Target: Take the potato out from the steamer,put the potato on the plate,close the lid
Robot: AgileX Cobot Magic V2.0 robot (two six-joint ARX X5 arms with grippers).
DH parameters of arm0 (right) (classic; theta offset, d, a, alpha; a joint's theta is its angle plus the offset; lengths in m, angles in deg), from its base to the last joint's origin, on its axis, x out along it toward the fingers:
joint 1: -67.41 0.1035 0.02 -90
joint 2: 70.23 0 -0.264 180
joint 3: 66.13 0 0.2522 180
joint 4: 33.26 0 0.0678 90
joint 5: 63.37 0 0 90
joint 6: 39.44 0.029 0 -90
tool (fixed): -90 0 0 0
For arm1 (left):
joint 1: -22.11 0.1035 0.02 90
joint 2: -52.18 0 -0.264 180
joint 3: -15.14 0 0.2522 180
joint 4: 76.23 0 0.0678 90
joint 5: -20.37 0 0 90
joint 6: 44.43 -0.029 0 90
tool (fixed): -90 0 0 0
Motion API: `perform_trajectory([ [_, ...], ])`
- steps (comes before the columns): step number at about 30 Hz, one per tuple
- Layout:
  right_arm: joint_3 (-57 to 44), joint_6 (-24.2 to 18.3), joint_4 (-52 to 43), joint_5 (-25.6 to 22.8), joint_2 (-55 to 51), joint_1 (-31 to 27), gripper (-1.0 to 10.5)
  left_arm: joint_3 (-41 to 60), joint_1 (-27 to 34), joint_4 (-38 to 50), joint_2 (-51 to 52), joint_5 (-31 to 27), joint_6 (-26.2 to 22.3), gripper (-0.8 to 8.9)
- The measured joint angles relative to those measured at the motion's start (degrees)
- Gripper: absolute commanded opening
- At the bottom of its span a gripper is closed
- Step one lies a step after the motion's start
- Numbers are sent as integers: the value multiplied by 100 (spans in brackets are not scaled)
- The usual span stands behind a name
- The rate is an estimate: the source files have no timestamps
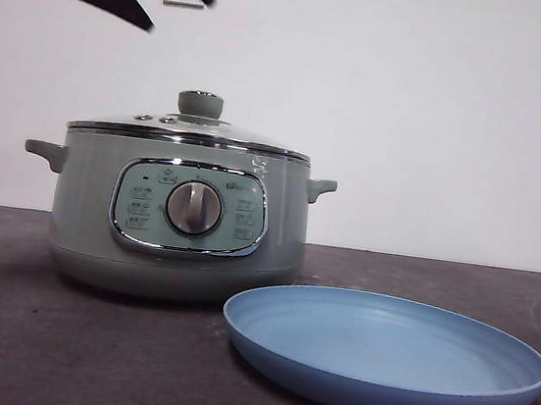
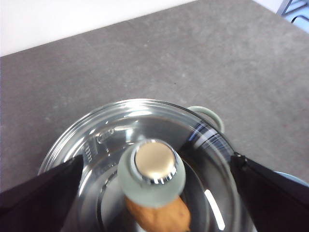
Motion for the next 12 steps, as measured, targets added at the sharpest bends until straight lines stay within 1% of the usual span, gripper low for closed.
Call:
perform_trajectory([
  [4,0,0,-2,-7,20,0,691,-205,-177,131,-525,-195,-101,626],
  [9,0,0,-2,-11,37,0,691,-210,-321,238,-1032,-258,-219,625],
  [12,0,0,0,-15,85,0,691,-208,-396,269,-1241,-393,-267,625],
])
